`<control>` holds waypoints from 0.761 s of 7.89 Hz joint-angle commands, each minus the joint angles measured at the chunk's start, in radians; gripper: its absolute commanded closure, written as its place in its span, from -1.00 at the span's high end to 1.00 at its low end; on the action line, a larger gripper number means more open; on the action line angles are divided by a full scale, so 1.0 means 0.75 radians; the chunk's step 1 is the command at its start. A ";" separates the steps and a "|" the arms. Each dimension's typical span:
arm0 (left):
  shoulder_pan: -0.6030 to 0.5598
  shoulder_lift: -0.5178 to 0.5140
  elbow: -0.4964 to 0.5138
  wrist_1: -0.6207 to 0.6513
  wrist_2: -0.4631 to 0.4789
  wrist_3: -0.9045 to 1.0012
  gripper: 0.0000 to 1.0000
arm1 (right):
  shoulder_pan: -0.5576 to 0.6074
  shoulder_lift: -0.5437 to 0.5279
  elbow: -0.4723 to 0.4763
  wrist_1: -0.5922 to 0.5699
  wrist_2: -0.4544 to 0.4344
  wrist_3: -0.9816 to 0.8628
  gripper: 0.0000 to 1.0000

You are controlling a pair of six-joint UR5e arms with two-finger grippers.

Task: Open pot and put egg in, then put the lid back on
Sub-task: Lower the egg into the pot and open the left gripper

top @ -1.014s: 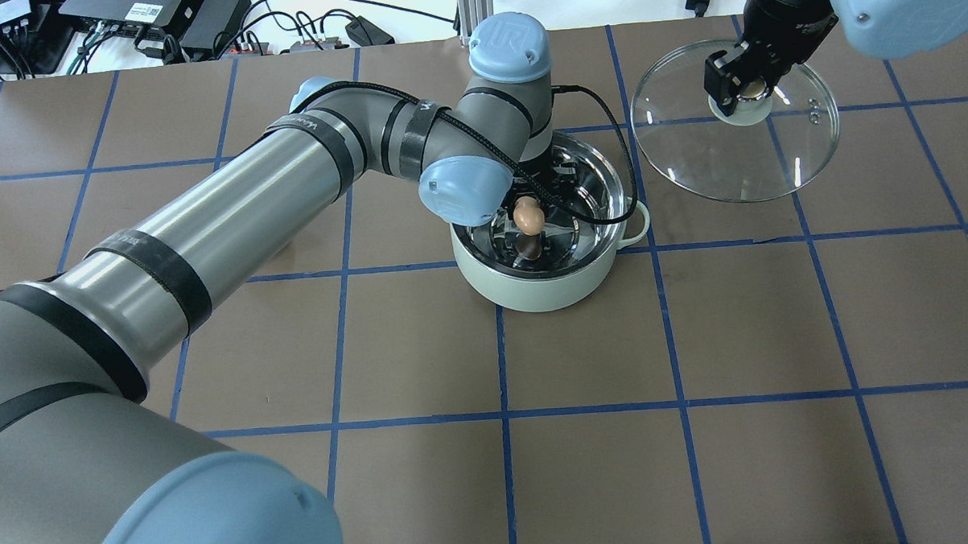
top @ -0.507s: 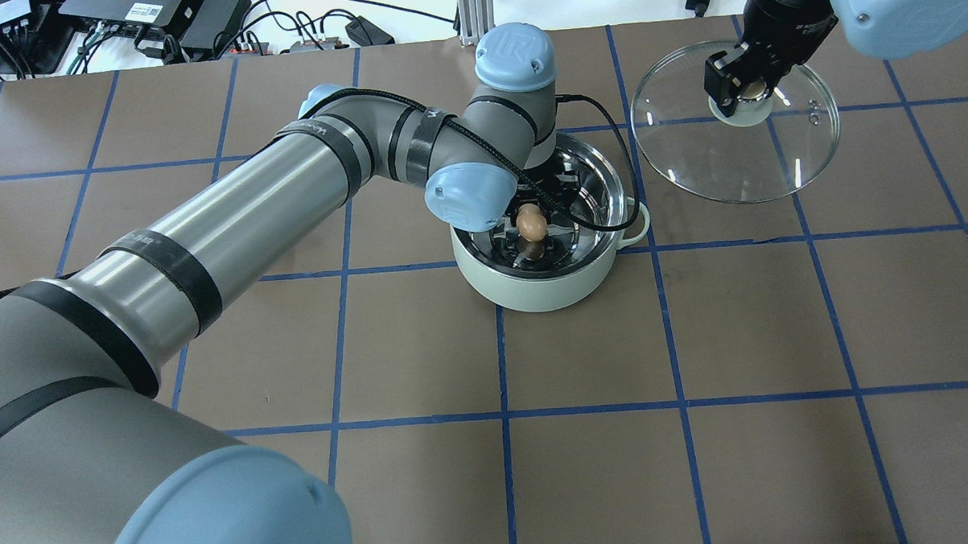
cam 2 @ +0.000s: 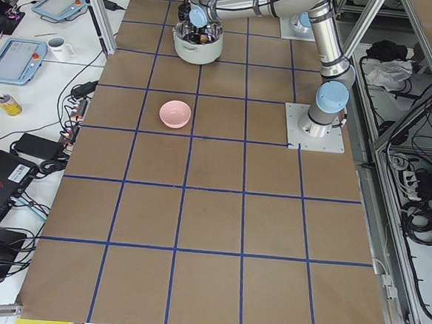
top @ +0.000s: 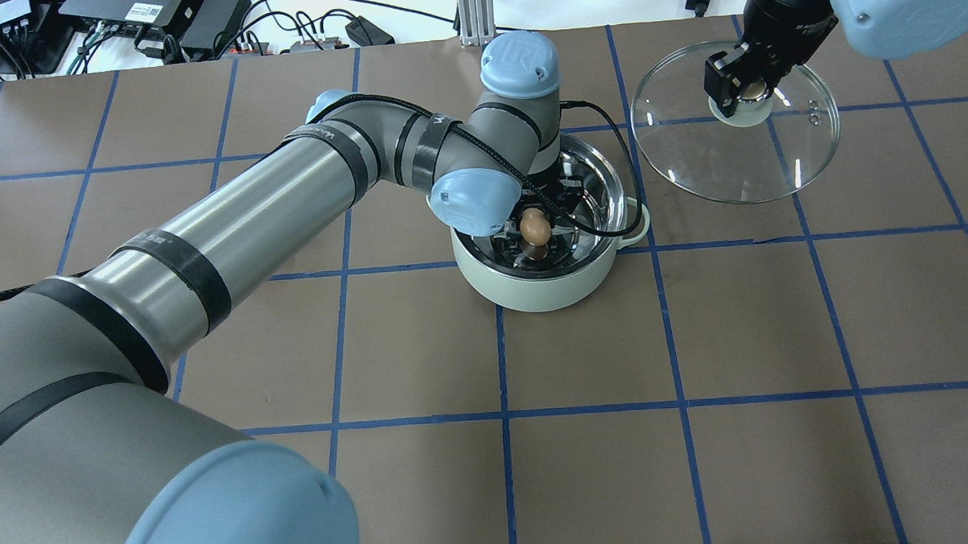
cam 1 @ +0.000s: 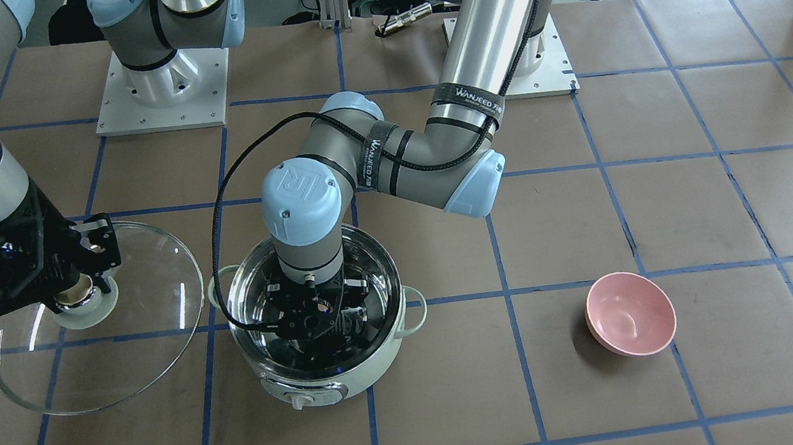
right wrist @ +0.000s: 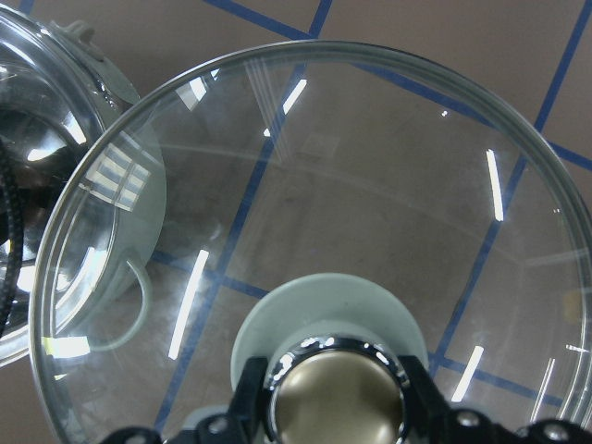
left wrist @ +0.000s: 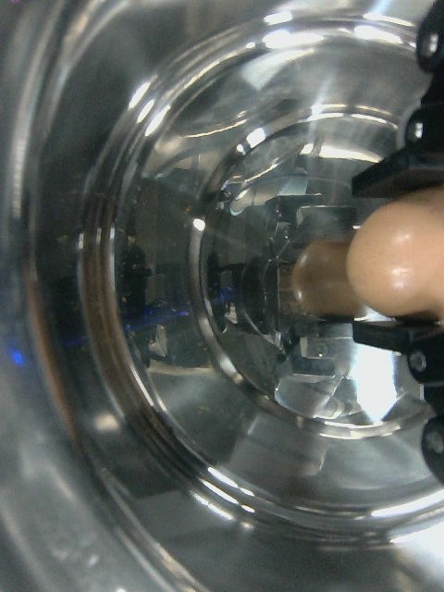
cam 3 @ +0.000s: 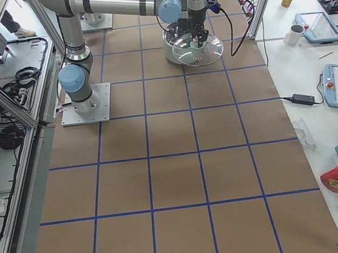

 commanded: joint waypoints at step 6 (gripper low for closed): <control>-0.005 0.013 -0.074 0.101 -0.009 -0.054 -0.04 | 0.000 0.000 0.002 0.002 0.000 0.003 -1.00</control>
